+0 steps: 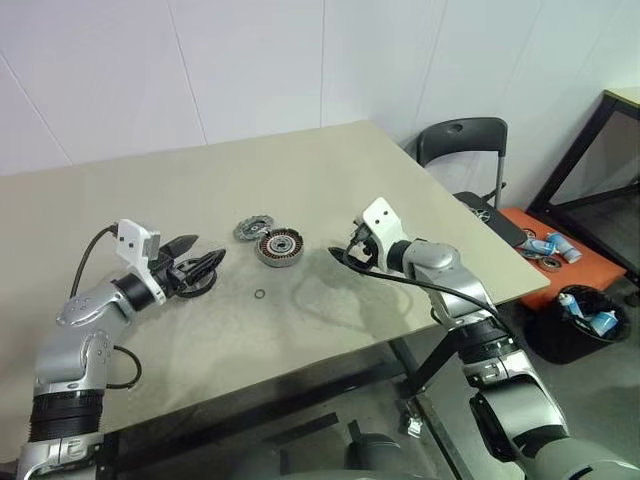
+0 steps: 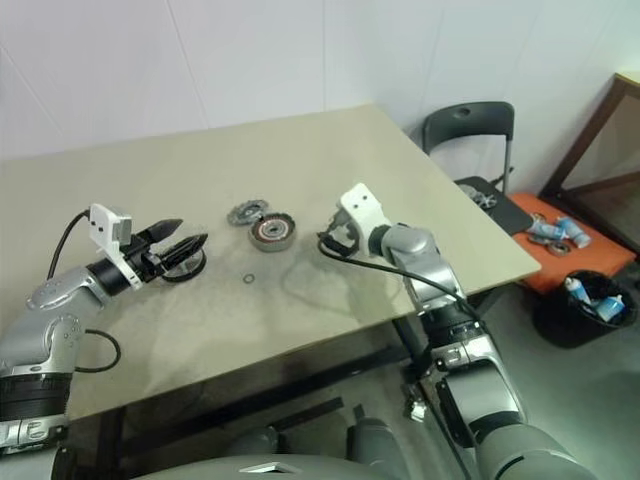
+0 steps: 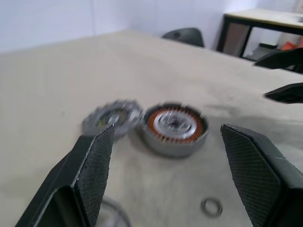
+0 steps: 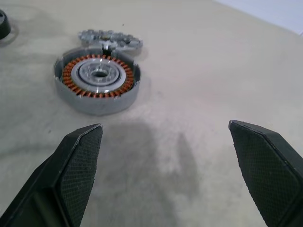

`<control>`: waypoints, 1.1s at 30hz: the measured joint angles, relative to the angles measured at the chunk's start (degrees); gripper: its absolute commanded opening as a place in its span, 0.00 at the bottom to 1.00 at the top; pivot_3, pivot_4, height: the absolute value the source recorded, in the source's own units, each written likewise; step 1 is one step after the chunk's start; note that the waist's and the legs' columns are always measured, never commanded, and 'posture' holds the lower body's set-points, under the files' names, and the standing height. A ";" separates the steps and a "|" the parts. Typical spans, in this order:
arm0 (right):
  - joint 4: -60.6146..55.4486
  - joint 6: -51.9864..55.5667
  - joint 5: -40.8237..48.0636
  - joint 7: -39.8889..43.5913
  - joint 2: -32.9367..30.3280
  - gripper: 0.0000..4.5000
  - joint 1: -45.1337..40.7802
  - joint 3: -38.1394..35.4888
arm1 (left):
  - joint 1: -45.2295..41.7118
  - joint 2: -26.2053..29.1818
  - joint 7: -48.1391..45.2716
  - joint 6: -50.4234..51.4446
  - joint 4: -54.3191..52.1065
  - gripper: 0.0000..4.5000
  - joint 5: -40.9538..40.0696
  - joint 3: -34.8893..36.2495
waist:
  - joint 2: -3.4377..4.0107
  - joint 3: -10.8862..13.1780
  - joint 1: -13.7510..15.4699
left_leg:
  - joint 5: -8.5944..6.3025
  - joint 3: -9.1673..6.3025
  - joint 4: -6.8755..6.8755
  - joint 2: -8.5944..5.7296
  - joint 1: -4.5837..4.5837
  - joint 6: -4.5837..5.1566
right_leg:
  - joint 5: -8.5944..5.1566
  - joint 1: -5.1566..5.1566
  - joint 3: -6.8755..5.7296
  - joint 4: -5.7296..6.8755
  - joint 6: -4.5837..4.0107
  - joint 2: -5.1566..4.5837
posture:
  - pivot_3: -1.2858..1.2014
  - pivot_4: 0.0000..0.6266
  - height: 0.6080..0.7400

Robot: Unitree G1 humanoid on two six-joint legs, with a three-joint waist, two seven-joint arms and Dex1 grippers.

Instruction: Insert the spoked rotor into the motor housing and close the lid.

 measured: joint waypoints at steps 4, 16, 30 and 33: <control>0.11 -0.27 -0.26 0.01 -0.02 0.99 -0.67 0.11 | 0.50 0.00 -0.01 0.03 0.00 0.85 0.03 -0.06 | 0.00 0.00 -0.01 | 0.00 -0.01 -0.04 0.01 -0.01 0.00 | 0.00 -0.02 -0.01 0.00 0.01 0.03 | 0.52 0.00 1.00; 0.53 -2.04 -2.32 -0.02 0.42 0.99 -0.43 2.16 | -0.71 -0.30 -0.70 -0.23 1.69 0.85 0.22 -1.21 | 0.00 0.00 0.05 | 0.00 -0.01 -0.01 -0.01 -0.02 0.00 | 0.00 0.00 -0.01 -0.01 0.01 0.03 | 0.52 0.00 1.00; 6.78 -9.39 -4.74 5.75 3.96 0.99 -8.05 7.06 | -1.66 -0.26 -1.15 -0.14 2.22 0.85 0.63 -1.29 | 0.00 0.00 -0.09 | 0.00 -0.04 -0.03 0.02 -0.01 0.00 | 0.01 -0.03 -0.02 0.02 0.02 0.06 | 0.52 0.00 1.00; 11.49 -12.95 -6.02 8.01 5.62 0.99 -11.33 9.17 | 0.13 -0.51 -0.67 0.08 0.62 0.85 0.57 -1.18 | 0.01 0.00 -0.13 | 0.00 -0.04 -0.03 0.02 -0.01 0.00 | 0.01 -0.04 -0.02 0.04 0.01 0.04 | 0.52 0.00 1.00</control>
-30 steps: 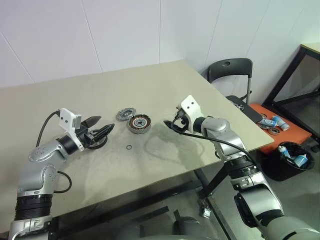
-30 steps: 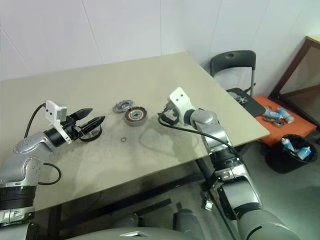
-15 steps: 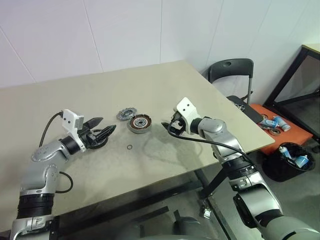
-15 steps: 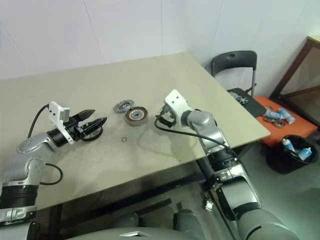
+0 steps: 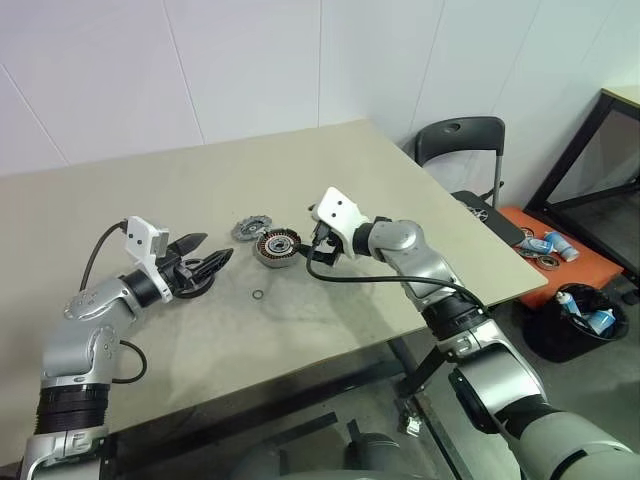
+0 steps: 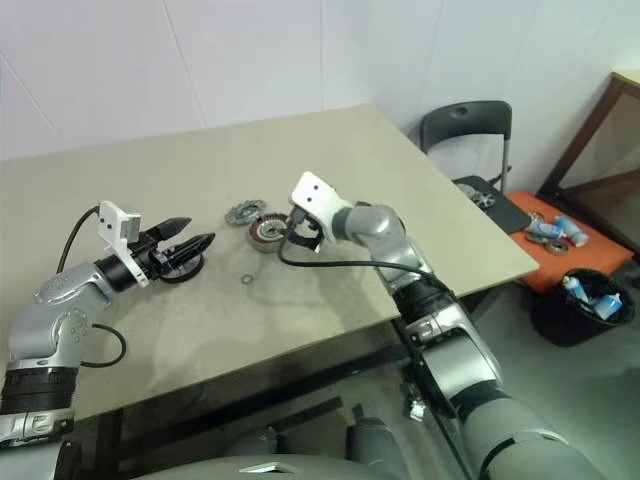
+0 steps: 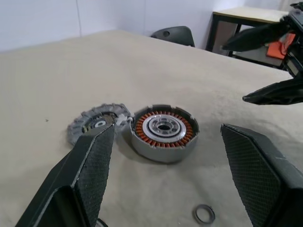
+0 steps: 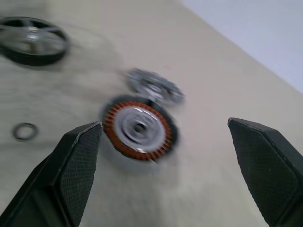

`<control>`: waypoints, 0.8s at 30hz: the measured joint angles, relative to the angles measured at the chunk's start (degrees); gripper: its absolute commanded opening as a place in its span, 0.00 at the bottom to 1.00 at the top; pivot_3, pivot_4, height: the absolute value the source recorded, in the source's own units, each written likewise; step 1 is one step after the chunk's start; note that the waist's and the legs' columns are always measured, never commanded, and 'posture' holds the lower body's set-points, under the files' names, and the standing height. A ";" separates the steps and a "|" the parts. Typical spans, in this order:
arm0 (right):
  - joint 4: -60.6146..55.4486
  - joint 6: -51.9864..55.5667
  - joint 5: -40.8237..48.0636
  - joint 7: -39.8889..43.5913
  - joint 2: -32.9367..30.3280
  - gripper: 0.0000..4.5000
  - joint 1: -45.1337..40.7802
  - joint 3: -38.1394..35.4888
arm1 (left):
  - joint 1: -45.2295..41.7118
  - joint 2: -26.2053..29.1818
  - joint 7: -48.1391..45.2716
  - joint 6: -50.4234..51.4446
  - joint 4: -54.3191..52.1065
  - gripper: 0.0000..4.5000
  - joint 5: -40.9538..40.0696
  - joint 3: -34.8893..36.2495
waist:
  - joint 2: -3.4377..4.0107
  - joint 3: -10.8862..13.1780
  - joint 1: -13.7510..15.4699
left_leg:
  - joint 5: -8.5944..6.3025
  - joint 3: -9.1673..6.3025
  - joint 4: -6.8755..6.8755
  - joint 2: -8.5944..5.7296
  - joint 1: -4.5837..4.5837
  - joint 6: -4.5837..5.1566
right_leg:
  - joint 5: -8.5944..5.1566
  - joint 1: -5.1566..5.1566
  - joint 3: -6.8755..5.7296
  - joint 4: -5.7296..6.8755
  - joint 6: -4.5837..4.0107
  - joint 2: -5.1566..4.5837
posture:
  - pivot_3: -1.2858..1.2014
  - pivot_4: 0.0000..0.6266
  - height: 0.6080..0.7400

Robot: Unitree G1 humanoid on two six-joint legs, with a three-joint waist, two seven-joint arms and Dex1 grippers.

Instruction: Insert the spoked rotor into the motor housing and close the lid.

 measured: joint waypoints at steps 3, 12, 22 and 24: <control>8.03 -5.09 -2.01 0.48 1.53 0.99 -4.96 1.69 | 1.72 -0.59 0.85 0.69 -1.93 0.85 -0.36 0.21 | 0.00 0.00 0.00 | 0.00 0.00 0.00 0.00 0.01 -0.01 | 0.00 -0.01 0.00 0.02 -0.01 -0.02 | 0.52 0.00 1.00; 26.60 -17.64 -5.22 4.09 4.82 0.99 -16.82 2.25 | 6.39 -0.87 3.13 0.79 -5.36 0.85 -1.72 2.40 | 0.01 0.00 0.01 | 0.00 0.02 -0.06 -0.14 -0.08 -0.04 | 0.01 -0.13 -0.01 0.05 -0.02 -0.45 | 0.52 0.00 1.00; 42.11 -25.13 -15.36 7.60 8.64 0.99 -19.33 9.04 | 8.34 -2.50 5.52 0.79 -8.02 0.85 -1.86 2.47 | 0.01 0.00 -0.10 | -0.01 0.02 -0.10 -0.26 -0.14 -0.15 | 0.01 -0.21 -0.01 0.07 -0.03 -0.61 | 0.52 0.00 1.00; 43.78 -25.91 -16.97 7.57 8.65 0.99 -18.49 9.62 | 9.49 -3.03 6.13 0.79 -8.85 0.85 -1.90 2.48 | 0.01 0.00 -0.14 | -0.01 0.02 -0.11 -0.26 -0.16 -0.17 | 0.01 -0.24 -0.01 0.08 -0.03 -0.62 | 0.52 0.00 1.00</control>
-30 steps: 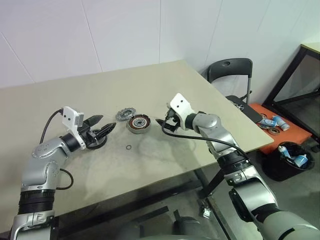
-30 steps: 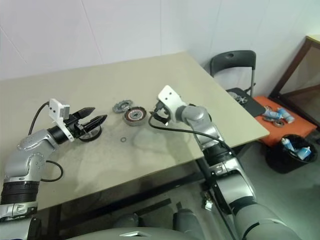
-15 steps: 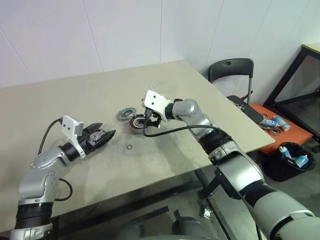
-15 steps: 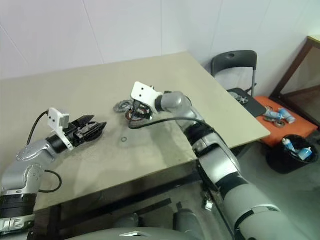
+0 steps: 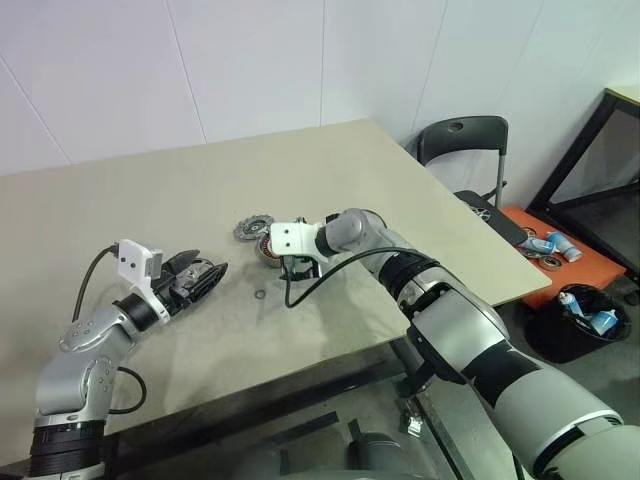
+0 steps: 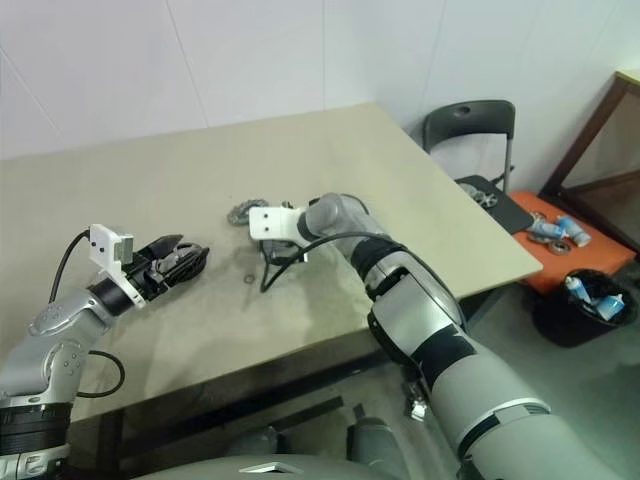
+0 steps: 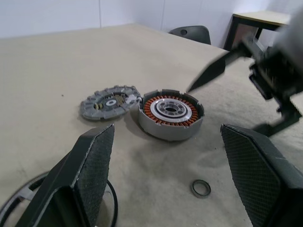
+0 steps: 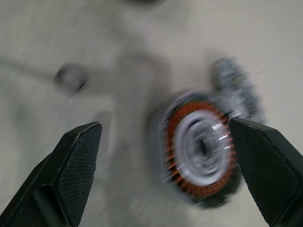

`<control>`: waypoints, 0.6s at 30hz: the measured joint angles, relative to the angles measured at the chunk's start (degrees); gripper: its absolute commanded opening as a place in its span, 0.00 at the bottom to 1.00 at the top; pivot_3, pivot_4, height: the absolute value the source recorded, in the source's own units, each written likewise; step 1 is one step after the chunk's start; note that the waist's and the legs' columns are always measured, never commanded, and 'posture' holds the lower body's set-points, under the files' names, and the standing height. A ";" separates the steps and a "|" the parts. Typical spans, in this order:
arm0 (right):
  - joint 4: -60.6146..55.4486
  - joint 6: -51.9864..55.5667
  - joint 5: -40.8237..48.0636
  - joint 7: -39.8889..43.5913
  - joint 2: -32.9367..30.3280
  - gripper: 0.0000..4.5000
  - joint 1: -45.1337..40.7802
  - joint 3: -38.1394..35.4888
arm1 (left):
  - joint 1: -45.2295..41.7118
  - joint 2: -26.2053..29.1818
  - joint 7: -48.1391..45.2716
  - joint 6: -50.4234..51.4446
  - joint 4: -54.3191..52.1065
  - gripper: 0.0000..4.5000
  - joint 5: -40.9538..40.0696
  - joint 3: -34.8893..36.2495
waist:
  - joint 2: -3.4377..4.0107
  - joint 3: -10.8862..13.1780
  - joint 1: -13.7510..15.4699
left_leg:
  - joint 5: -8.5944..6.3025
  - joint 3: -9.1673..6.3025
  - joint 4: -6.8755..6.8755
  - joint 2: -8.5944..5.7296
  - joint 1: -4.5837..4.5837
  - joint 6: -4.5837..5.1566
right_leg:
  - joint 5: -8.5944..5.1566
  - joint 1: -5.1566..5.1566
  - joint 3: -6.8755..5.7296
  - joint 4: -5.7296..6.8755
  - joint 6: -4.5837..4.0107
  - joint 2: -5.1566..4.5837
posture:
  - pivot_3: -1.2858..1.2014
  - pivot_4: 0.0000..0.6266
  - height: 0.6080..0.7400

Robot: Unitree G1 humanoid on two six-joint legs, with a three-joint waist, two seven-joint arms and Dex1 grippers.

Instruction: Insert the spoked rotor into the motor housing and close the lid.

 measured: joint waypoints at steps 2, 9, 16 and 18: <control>1.95 0.42 -0.96 -0.63 0.08 0.99 0.15 -0.08 | 1.08 -0.28 0.61 0.00 -0.92 0.85 -0.09 0.09 | 0.00 0.00 0.00 | 0.03 -0.01 -0.02 0.01 -0.04 -0.05 | 0.00 -0.08 0.00 0.04 0.00 0.00 | 0.52 0.00 1.00; 4.38 3.61 -1.69 -4.53 1.90 0.99 -0.78 -1.70 | 3.99 -1.59 2.71 0.00 -4.22 0.85 -0.91 0.69 | 0.01 0.00 -0.18 | 0.08 -0.02 -0.05 0.03 0.00 -0.15 | -0.01 -0.13 0.01 0.18 -0.02 0.02 | 0.52 0.00 1.00; 5.65 7.06 -2.17 -7.55 4.23 0.99 -1.41 -3.27 | 6.28 -2.03 4.61 0.07 -6.44 0.85 -1.25 0.98 | 0.01 0.00 -0.83 | 0.09 -0.02 -0.05 0.03 0.00 -0.16 | -0.01 -0.13 0.00 0.20 -0.01 0.02 | 0.52 0.00 1.00; 5.86 7.95 -2.14 -7.88 4.57 0.99 -1.47 -4.03 | 6.99 -2.22 4.93 0.09 -6.91 0.85 -1.25 0.99 | 0.01 0.00 -1.05 | 0.09 -0.03 -0.05 0.03 -0.01 -0.16 | 0.00 -0.13 0.00 0.19 -0.01 0.02 | 0.52 0.00 1.00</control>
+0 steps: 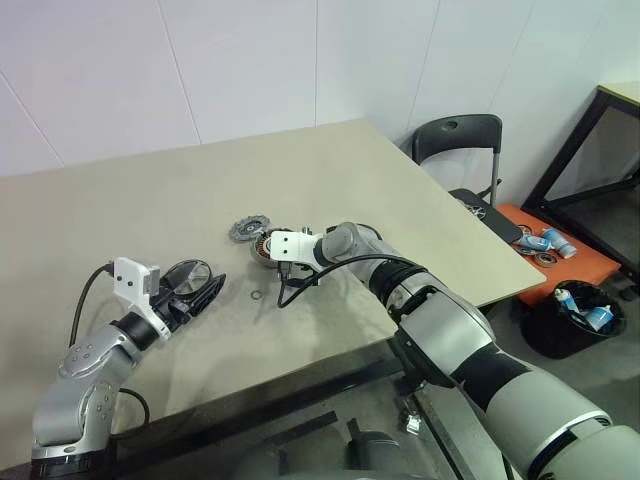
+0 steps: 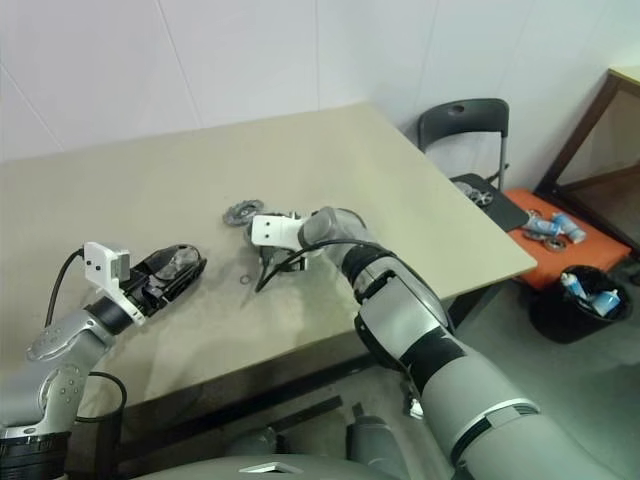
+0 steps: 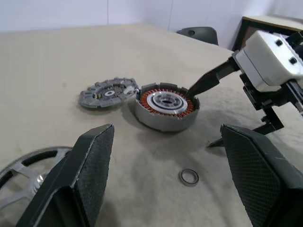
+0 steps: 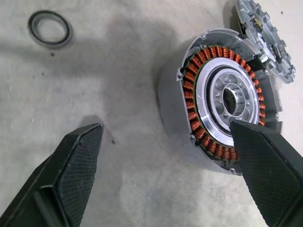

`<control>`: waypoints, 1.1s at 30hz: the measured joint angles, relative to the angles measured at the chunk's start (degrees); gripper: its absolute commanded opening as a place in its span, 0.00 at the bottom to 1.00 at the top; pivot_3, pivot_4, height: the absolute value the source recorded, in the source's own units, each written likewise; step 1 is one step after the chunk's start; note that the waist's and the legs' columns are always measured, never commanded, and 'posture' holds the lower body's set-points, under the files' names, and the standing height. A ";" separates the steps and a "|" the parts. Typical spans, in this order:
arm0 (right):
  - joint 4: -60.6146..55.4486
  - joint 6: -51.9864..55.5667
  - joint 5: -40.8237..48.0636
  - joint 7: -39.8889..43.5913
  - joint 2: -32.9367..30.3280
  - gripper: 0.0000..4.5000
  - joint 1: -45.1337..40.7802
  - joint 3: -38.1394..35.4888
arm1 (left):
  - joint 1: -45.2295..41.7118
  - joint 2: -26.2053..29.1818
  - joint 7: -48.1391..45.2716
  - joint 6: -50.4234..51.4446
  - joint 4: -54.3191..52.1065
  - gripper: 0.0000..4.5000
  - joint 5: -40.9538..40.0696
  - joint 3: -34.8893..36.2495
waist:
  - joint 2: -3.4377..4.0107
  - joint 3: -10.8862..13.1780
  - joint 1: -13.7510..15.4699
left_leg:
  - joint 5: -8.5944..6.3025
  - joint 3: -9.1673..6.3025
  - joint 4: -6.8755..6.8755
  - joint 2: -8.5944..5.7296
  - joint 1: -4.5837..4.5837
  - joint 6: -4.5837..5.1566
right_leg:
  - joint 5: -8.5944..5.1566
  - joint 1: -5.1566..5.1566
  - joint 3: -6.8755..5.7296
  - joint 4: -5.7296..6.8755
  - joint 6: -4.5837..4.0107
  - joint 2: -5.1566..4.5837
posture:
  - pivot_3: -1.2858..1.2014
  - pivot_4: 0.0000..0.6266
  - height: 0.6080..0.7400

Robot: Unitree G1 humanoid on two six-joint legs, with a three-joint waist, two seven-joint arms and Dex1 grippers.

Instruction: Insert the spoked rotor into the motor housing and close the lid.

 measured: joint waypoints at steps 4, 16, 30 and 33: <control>0.18 1.76 0.04 -0.94 0.72 0.95 0.00 -1.23 | 0.30 -0.38 0.35 0.03 -0.61 0.85 -0.01 -0.07 | 0.00 0.00 -0.18 | 0.00 0.00 0.00 0.00 0.02 0.00 | 0.00 0.01 0.00 0.01 0.00 0.00 | 0.52 0.00 1.00; 1.05 14.50 4.90 -6.28 2.05 0.73 -1.39 -10.10 | -0.42 -0.37 0.94 0.37 -0.53 0.85 0.01 -0.26 | 0.01 0.01 -0.17 | 0.00 -0.02 0.00 -0.01 -0.02 0.00 | -0.01 -0.02 -0.01 -0.01 -0.01 -0.01 | 0.52 0.00 1.00; 1.02 14.09 3.73 -5.22 1.96 0.30 -1.39 -10.02 | -1.16 -0.37 1.17 0.36 0.07 0.85 0.10 -1.02 | -0.01 -0.01 -0.17 | 0.00 -0.02 0.00 -0.02 0.02 0.01 | 0.00 0.04 -0.02 0.00 0.00 0.02 | 0.52 0.00 1.00; 0.85 14.52 3.78 -4.82 2.10 0.30 -1.39 -10.16 | -1.10 -0.37 1.36 0.36 0.07 0.85 0.10 -1.01 | -0.01 -0.01 -0.18 | 0.00 -0.02 0.00 -0.02 0.02 0.01 | 0.00 0.06 -0.02 -0.01 0.00 0.01 | 0.52 0.00 1.00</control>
